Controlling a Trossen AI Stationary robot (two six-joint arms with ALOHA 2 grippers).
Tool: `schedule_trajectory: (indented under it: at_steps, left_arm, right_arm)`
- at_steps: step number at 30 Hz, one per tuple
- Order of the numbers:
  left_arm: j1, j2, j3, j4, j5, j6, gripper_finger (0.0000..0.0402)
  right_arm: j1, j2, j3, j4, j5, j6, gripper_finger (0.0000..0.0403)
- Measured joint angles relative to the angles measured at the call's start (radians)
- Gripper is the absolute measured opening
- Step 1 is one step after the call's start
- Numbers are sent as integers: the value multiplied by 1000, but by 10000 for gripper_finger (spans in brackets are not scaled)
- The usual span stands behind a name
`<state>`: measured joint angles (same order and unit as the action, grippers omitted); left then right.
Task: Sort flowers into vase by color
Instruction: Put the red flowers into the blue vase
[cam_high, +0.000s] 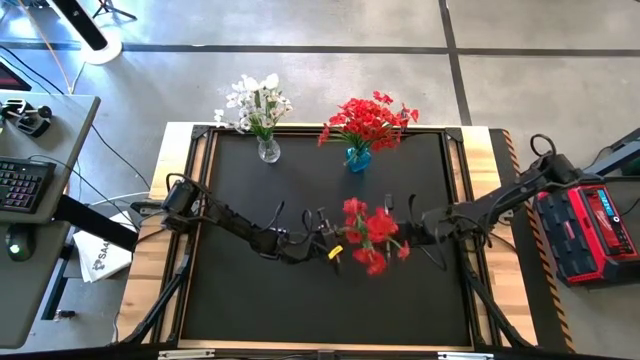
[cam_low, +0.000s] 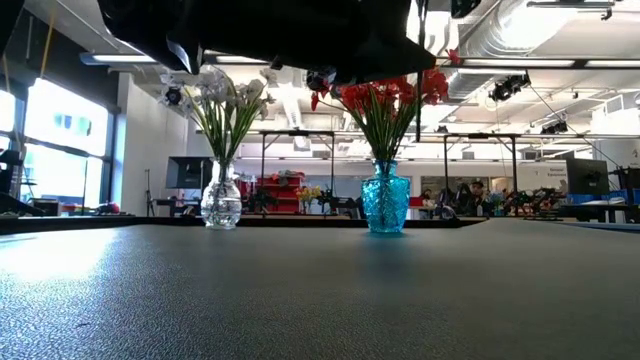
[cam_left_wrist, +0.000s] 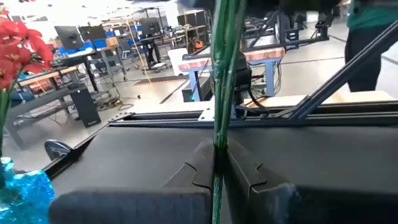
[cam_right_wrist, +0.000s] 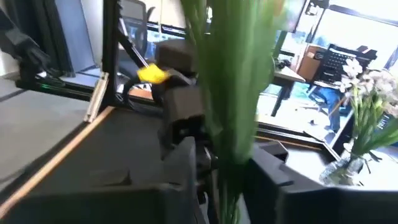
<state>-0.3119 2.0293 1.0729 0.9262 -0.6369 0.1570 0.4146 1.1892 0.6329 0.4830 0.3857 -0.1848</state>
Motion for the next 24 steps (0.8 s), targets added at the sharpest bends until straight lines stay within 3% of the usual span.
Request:
schedule_trajectory:
  at_steps: [3,5,10,14,17,24]
  left_arm:
    - [-1,-1,0,-22,1,-17,16]
    - [0,-3,1,-69,-3,-33,32]
    - [-9,-2,1,-221,-111,-85,83]
    - [-22,-2,0,-335,-192,-145,112]
    - [-27,-2,0,-409,-197,-192,123]
    - [-54,-2,0,-622,-197,-372,125]
  right_arm:
    - [13,-1,27,-27,34,0,27]
    - [20,0,36,-58,98,0,8]
    - [19,-26,41,-154,272,-2,5]
    - [-13,-26,30,-202,344,-21,4]
    - [-49,-29,-46,-13,344,-128,2]
    - [-229,-33,-305,749,355,-325,1]
